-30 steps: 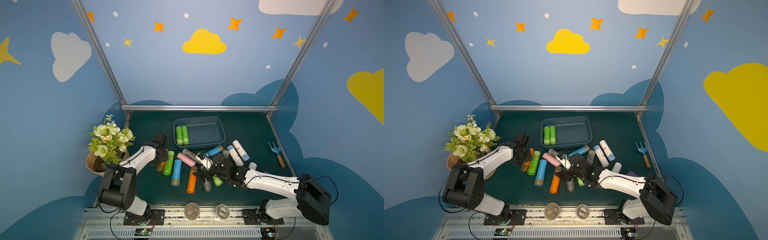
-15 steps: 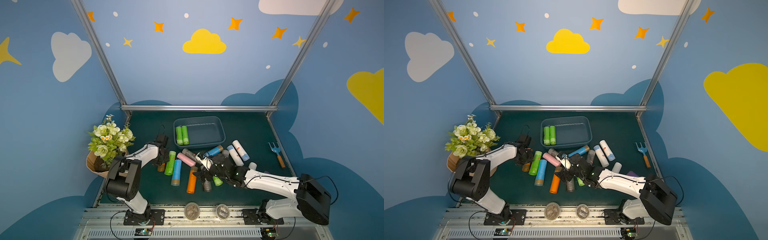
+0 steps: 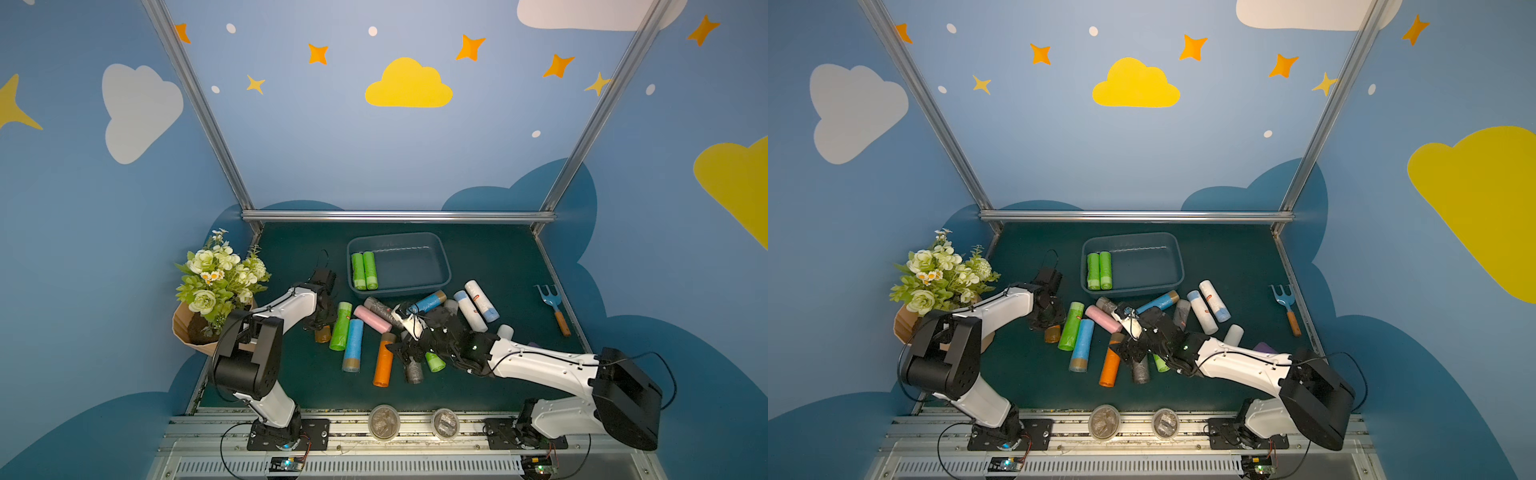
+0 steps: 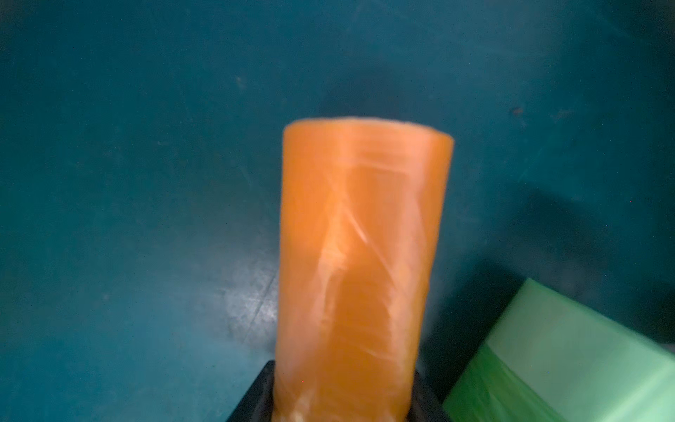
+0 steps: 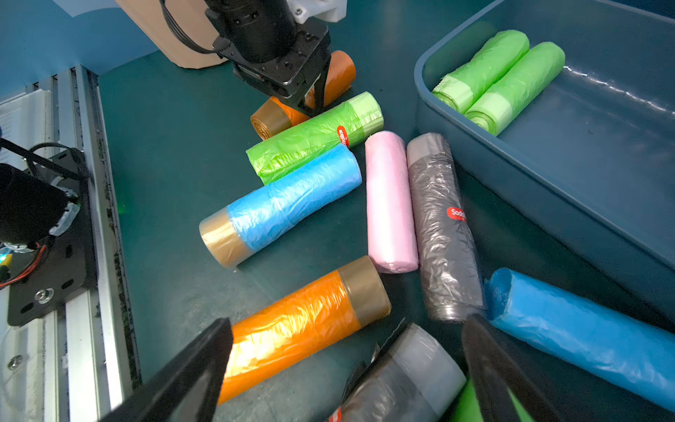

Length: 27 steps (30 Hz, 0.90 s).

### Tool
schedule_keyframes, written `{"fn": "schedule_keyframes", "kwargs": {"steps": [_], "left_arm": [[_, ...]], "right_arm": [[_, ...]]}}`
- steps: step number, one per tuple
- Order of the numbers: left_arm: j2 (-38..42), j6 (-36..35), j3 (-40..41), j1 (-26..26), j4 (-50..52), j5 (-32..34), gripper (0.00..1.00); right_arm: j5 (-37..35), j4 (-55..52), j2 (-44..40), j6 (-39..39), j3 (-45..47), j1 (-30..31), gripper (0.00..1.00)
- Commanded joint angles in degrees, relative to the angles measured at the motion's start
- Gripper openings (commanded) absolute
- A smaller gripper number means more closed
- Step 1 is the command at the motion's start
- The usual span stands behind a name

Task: Put the roll of trash bags into the storage box
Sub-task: Pick up the roll of trash bags from the center of the board.

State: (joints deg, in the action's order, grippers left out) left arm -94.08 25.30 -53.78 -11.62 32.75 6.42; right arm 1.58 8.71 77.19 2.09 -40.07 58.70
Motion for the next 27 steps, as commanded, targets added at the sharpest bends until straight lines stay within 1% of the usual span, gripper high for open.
{"fn": "schedule_keyframes", "kwargs": {"steps": [1, 6, 14, 16, 21, 27], "left_arm": [[1.6, -0.2, -1.8, 0.3, 2.0, 2.6, 0.46], [2.7, 0.0, -3.3, 0.3, 3.3, 4.3, 0.46], [3.4, 0.5, -8.5, -0.2, 5.3, 4.3, 0.45], [2.5, 0.4, -11.2, -0.7, 6.2, 3.9, 0.45], [-0.7, 0.5, -19.0, -2.9, 8.7, 3.7, 0.45], [-7.3, 0.8, -29.4, -6.5, 11.4, 3.5, 0.45]], "right_arm": [[-0.3, -0.4, -0.4, -0.1, -1.3, -0.4, 0.96], [0.9, 0.1, -1.3, 1.2, -0.6, -1.8, 0.96], [3.9, 1.4, -4.5, 5.3, 1.3, -7.9, 0.96], [4.5, 1.8, -5.1, 6.4, 3.1, -9.3, 0.96], [5.2, 1.9, -5.8, 7.6, 3.7, -11.6, 0.96], [5.4, 2.2, -6.8, 7.8, 4.4, -12.7, 0.96]]}}
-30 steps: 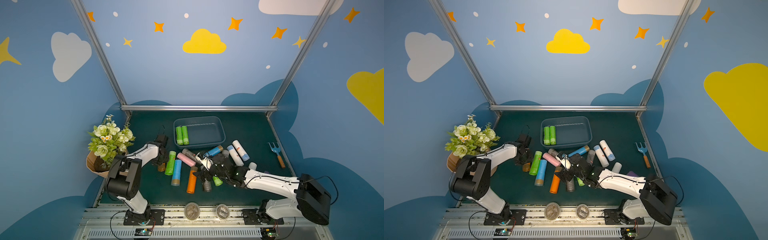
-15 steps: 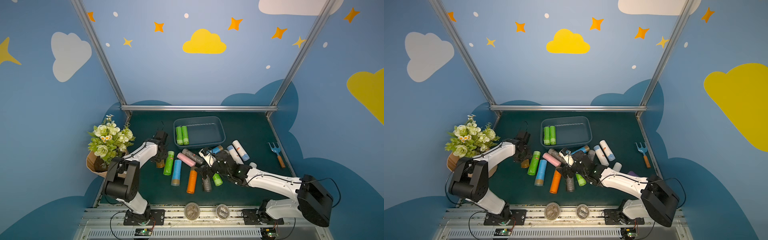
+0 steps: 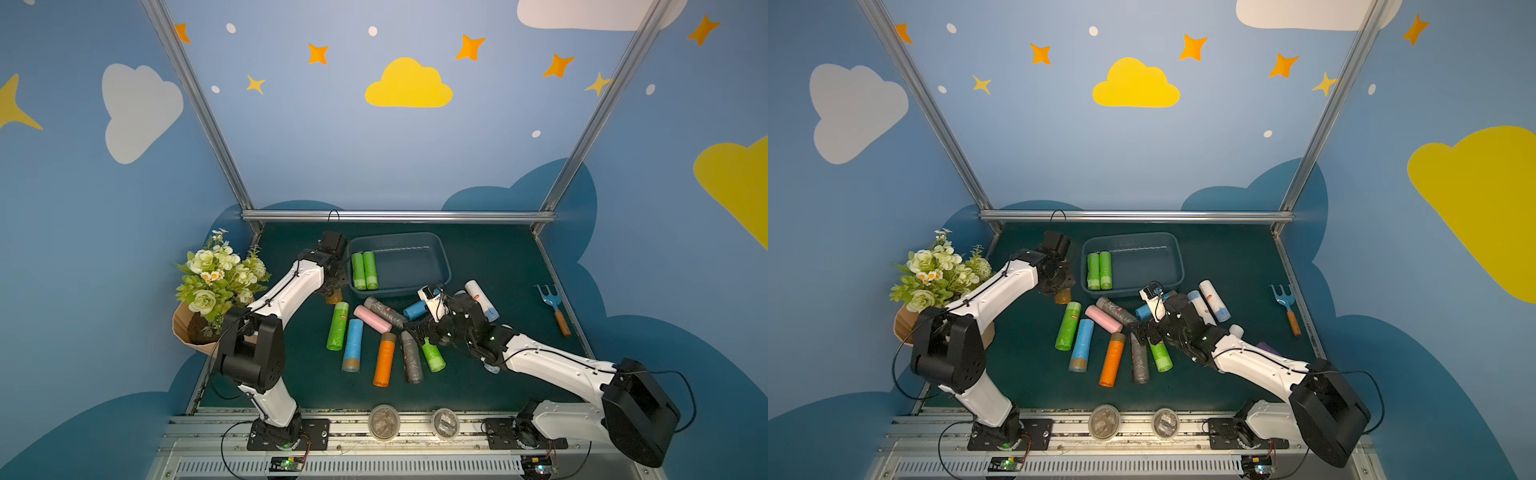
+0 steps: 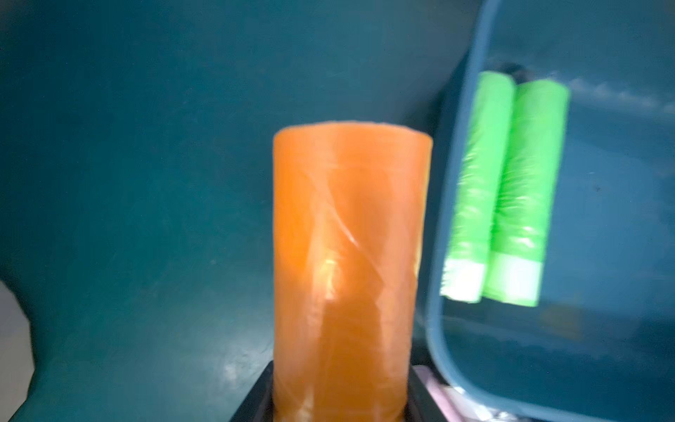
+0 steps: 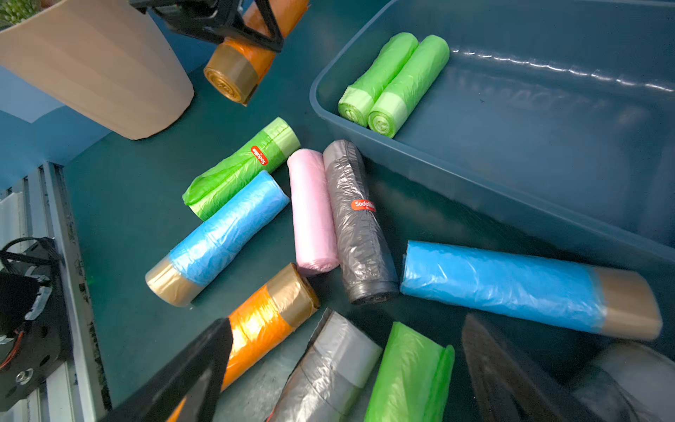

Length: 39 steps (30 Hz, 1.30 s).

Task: Put the roll of trash bags into the storage box
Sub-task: Pick up the roll of trash bags from the center of the board, then place the roll of trash bags in the storage box.

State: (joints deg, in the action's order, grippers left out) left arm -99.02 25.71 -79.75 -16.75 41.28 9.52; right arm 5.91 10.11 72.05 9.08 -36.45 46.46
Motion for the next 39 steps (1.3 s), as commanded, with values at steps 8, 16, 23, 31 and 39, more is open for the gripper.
{"fn": "schedule_keyframes", "kwargs": {"steps": [8, 16, 23, 31, 39], "left_arm": [[-11.6, 1.1, -15.0, -5.2, 3.7, 0.5, 0.45], [-19.6, 1.8, -25.8, -7.6, 5.0, -0.9, 0.46], [-26.3, 3.0, -34.2, -9.0, 5.5, -3.1, 0.46], [-34.2, 4.0, -44.3, -9.8, 8.2, -3.6, 0.46], [-38.6, 5.0, -47.6, -10.1, 8.6, -3.1, 0.46]], "right_arm": [[1.4, 1.4, -1.9, 0.7, 1.4, -1.4, 0.96], [1.6, 1.9, -1.5, 0.7, 1.5, -1.6, 0.96], [2.0, 2.3, -0.9, 0.9, 1.3, -1.6, 0.96], [1.9, 2.0, -1.4, 0.8, 1.4, -1.8, 0.96], [2.3, 1.9, -2.0, 1.0, 1.4, -1.9, 0.96]]}}
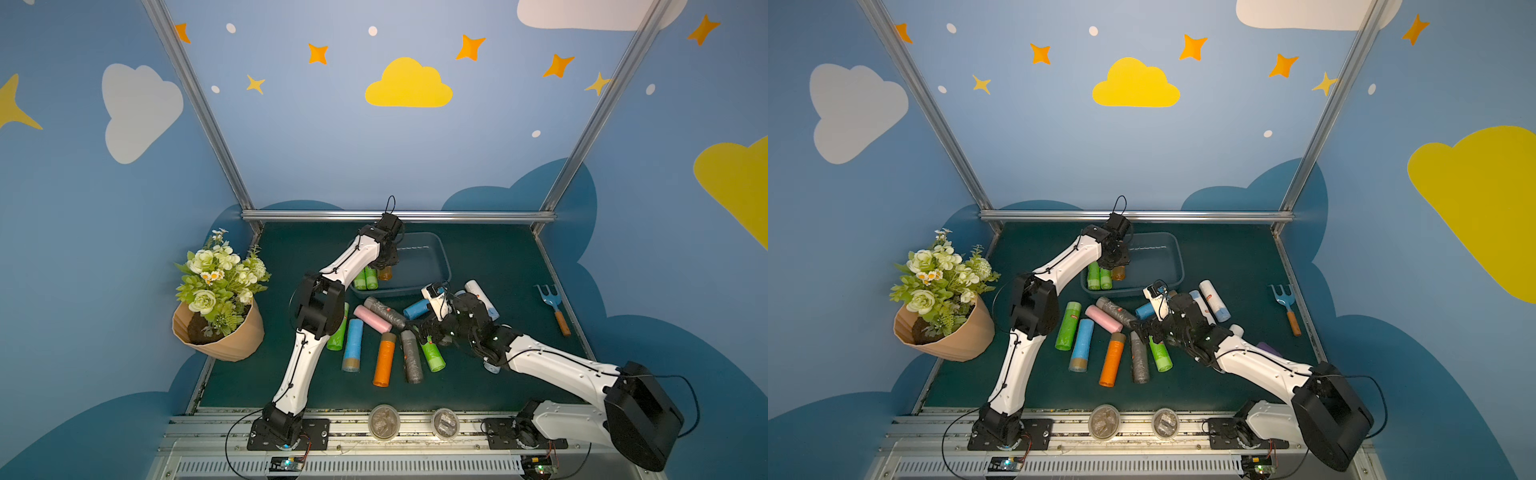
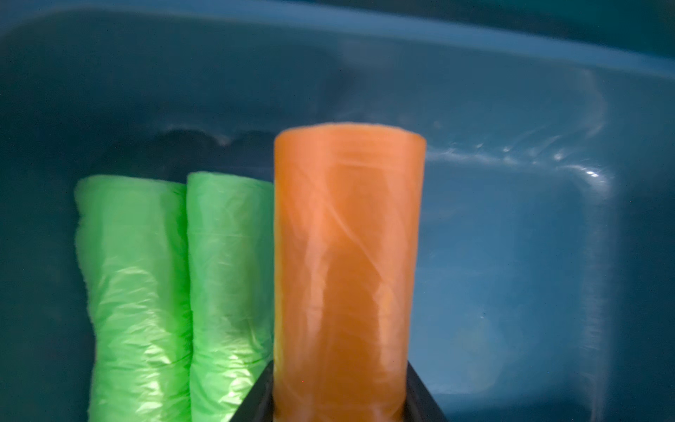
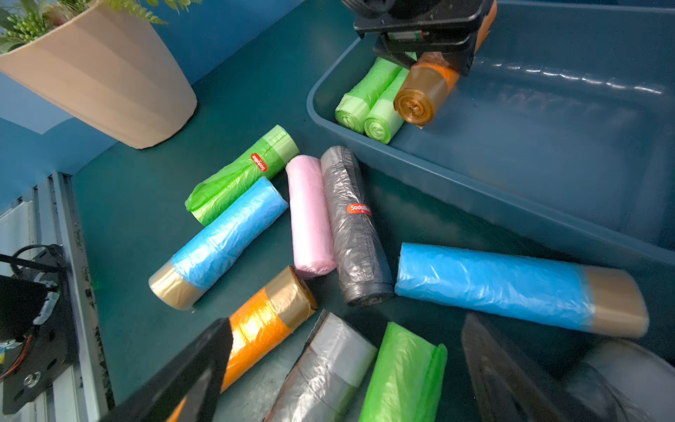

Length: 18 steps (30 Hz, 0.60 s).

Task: Put the roll of trash bags into the storage box
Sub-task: Place the roll of trash bags in the storage box.

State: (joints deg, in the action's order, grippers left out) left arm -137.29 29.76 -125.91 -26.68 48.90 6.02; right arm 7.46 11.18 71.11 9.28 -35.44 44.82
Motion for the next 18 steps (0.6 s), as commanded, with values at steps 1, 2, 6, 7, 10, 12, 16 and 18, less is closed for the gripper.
{"fn": "schedule_keyframes", "kwargs": {"steps": [1, 2, 6, 7, 10, 12, 16, 18], "left_arm": [[-0.6, 1.1, -1.5, -0.1, 0.7, 0.3, 0.46], [-0.9, 1.3, -1.7, -0.2, 0.7, 0.3, 0.46], [-2.2, 2.3, -2.6, -0.2, 1.3, 0.6, 0.46], [-2.5, 2.6, -2.8, -0.2, 1.5, 0.8, 0.46], [-3.9, 2.7, -4.4, -0.1, 2.7, 1.0, 0.46], [-4.9, 2.7, -5.8, -0.1, 3.7, 1.1, 0.46], [-5.7, 2.8, -6.4, -0.1, 4.2, 1.7, 0.46], [-6.0, 3.0, -6.4, -0.2, 4.3, 2.2, 0.46]], "right_arm": [[0.8, 0.9, -1.2, 0.8, 0.5, -0.3, 0.96], [0.8, 0.8, -1.3, 0.8, 0.5, -0.3, 0.96], [0.8, 0.5, -1.6, 0.8, 0.4, -0.3, 0.96], [0.7, 0.5, -1.7, 0.8, 0.5, -0.4, 0.96], [0.8, 0.5, -1.8, 0.8, 0.5, -0.4, 0.96], [0.8, 0.5, -1.8, 0.8, 0.5, -0.4, 0.96], [0.8, 0.6, -1.8, 0.8, 0.5, -0.5, 0.96], [0.8, 0.6, -1.8, 0.8, 0.5, -0.5, 0.96]]}}
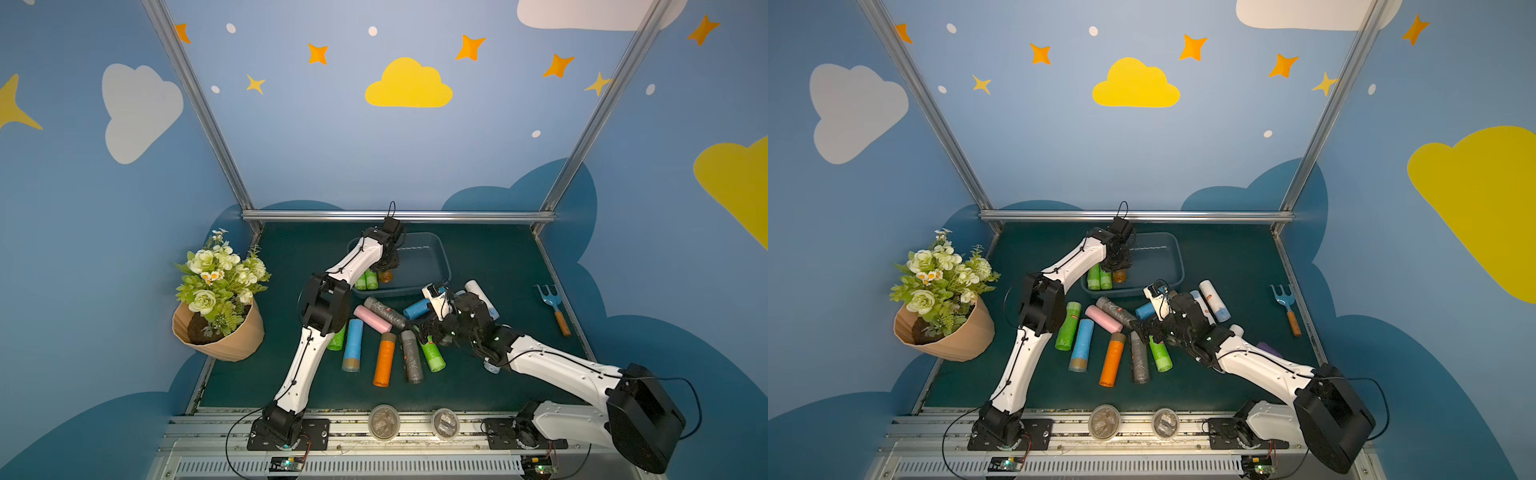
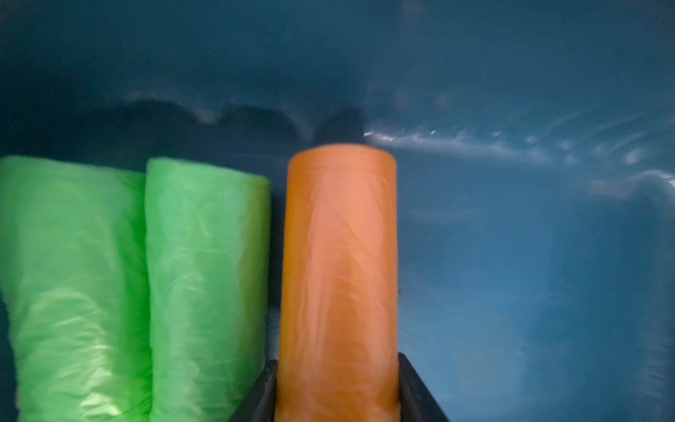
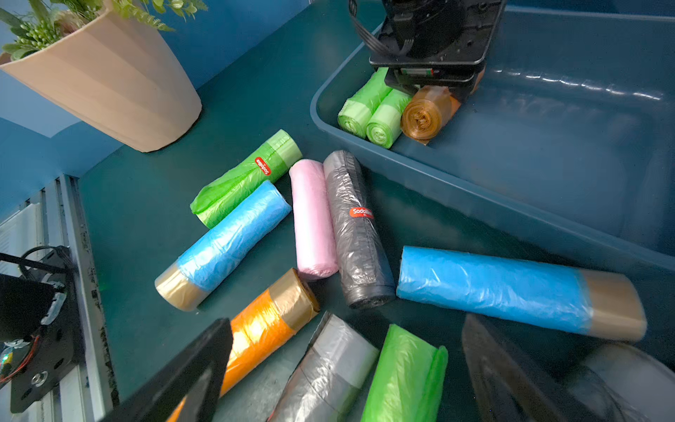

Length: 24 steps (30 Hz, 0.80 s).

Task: Put the roll of trash bags into the storage box
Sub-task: Place the roll of trash bags in the storage box.

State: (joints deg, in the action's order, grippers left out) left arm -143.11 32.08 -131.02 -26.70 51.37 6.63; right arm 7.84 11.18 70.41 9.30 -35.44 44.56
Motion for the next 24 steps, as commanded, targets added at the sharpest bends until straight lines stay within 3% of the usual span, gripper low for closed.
{"fn": "schedule_keyframes", "kwargs": {"steps": [1, 24], "left_arm": [[-0.3, 0.8, -1.3, -0.2, 2.0, 1.7, 0.46], [-1.5, 0.7, -1.4, -0.1, 3.3, 2.4, 0.48]], "right_arm": [[0.4, 0.5, -1.1, 0.8, 0.5, -0.3, 0.96], [1.0, 0.6, -0.5, 0.9, 0.5, -0.7, 0.96]]}}
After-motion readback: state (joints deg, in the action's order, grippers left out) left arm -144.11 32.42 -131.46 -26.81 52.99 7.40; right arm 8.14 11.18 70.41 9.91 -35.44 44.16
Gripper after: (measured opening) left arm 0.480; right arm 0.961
